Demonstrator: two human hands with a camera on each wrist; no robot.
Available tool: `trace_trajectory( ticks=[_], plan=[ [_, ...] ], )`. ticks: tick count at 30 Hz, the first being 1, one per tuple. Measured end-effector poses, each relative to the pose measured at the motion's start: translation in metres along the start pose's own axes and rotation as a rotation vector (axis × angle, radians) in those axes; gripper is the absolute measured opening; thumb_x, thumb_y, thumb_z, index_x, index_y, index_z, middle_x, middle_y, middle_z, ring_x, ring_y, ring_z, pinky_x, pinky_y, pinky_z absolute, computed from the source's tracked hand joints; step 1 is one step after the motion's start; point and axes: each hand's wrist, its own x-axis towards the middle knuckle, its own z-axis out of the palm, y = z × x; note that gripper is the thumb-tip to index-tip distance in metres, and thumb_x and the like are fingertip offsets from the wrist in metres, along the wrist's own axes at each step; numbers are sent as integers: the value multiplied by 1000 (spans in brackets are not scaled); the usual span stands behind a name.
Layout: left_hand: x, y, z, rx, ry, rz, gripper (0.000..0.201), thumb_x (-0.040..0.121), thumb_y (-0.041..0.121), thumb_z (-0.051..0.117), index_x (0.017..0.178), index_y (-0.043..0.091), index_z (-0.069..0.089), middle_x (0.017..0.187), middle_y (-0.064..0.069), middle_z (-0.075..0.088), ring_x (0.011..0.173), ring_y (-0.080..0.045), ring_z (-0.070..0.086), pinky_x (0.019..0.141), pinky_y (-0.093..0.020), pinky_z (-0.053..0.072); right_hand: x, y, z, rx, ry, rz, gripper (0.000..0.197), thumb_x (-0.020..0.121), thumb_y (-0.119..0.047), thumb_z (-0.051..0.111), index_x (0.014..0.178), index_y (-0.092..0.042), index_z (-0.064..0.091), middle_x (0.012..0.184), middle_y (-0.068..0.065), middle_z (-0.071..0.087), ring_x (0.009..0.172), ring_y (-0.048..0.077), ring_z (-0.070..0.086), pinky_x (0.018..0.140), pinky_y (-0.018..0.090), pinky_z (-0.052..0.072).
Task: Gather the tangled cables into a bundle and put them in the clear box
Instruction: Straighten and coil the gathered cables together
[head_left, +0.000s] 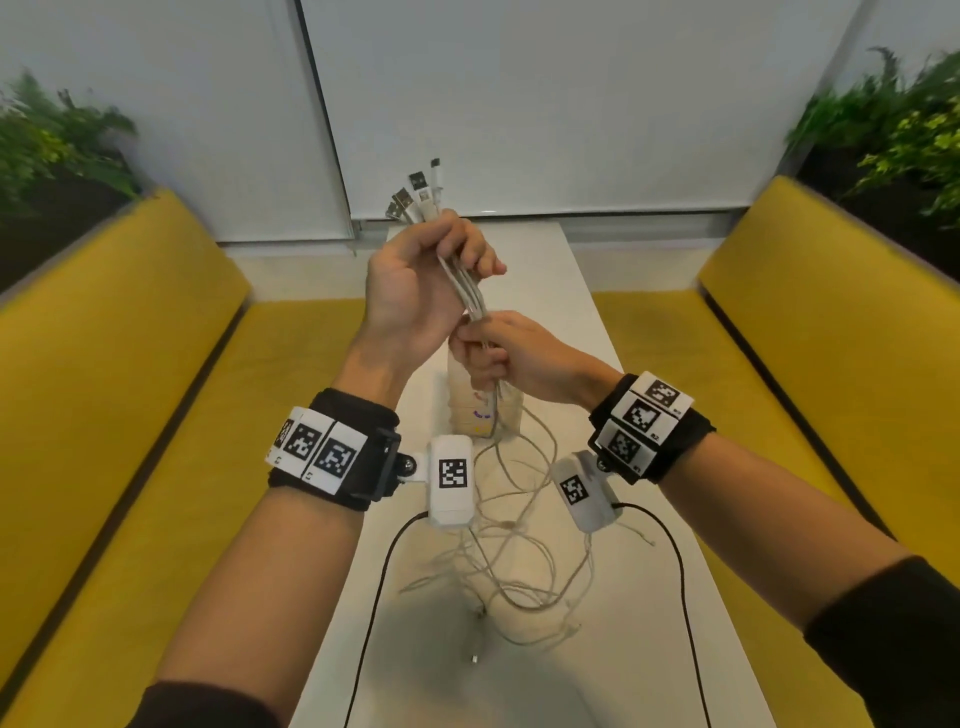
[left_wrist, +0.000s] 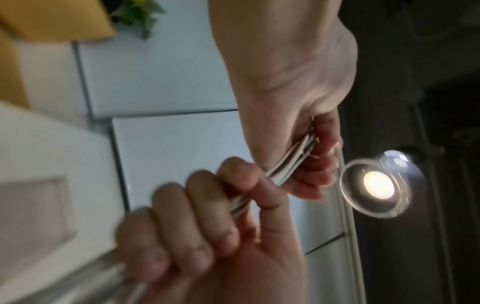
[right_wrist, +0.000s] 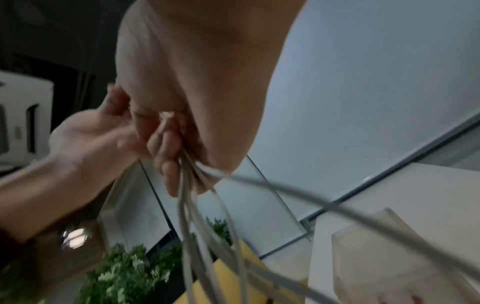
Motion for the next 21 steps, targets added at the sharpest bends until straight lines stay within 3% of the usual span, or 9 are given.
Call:
trace_trajectory(
  ticks=[4, 10, 12, 14, 16, 17, 18, 19, 21],
  plan=[
    [-1, 0, -1, 14, -83, -62, 29, 104, 15, 33, 81, 7, 49, 62, 0, 36, 50, -11, 22, 38, -20, 24, 3, 5, 7, -68, -51, 75, 42, 86, -12, 44, 48, -23, 29, 46, -5, 21, 43, 12, 16, 52, 34, 10],
    [-2, -3, 2, -44, -142, -108, 29, 107, 26, 36, 87, 13, 53, 59, 3, 20, 42, -5, 16, 32, -15, 15, 9, 20, 5, -276, -55, 131, 46, 88, -7, 61, 55, -17, 30, 50, 2, 22, 45, 16, 16, 50, 35, 14],
    [-5, -4, 2, -144, -237, -171, 29, 102, 29, 42, 82, 12, 54, 54, 3, 21, 40, -6, 16, 32, -15, 15, 10, 20, 6, -364, -18, 150, 47, 90, -7, 61, 54, -19, 34, 50, 1, 23, 45, 14, 15, 47, 31, 15],
    [-11, -11, 1, -179, -380, -297, 36, 99, 33, 51, 69, 13, 46, 49, 3, 23, 37, -7, 15, 33, -18, 14, 8, 12, 5, -509, -14, 142, 46, 92, -2, 59, 55, -23, 42, 51, -1, 30, 44, 15, 27, 45, 29, 23],
    [-22, -20, -6, -72, -485, -449, 48, 97, 40, 57, 60, 18, 36, 46, 4, 25, 36, -8, 16, 34, -21, 13, 6, 3, -1, -596, -22, 191, 32, 95, 4, 54, 76, -22, 56, 67, -6, 45, 61, 5, 48, 59, 21, 40],
    [-29, -22, -9, 33, -510, -515, 51, 95, 43, 59, 57, 20, 35, 45, 6, 26, 36, -8, 18, 35, -21, 14, 5, 0, -7, -642, 15, 224, 23, 96, 1, 52, 98, -21, 56, 82, -11, 48, 75, 1, 49, 72, 15, 42],
    [-35, -23, -12, 160, -516, -573, 50, 95, 43, 59, 55, 23, 37, 44, 9, 29, 35, -7, 21, 35, -20, 16, 5, 1, -17, -732, 43, 248, 28, 98, -3, 50, 119, -22, 49, 92, -15, 48, 82, -1, 47, 82, 13, 41],
    [-41, -23, -13, 293, -507, -626, 46, 95, 40, 60, 55, 24, 43, 44, 11, 32, 35, -4, 25, 35, -18, 18, 6, 0, -23, -771, 75, 289, 30, 99, -6, 50, 125, -22, 50, 94, -18, 51, 81, -2, 48, 85, 15, 41],
    [-46, -25, -14, 598, -481, -739, 38, 98, 25, 59, 62, 21, 49, 46, 11, 37, 36, -4, 28, 37, -19, 20, 9, -8, -25, -890, 34, 259, 16, 94, -6, 54, 98, -18, 64, 71, -17, 61, 62, -3, 52, 69, 19, 43]
  ],
)
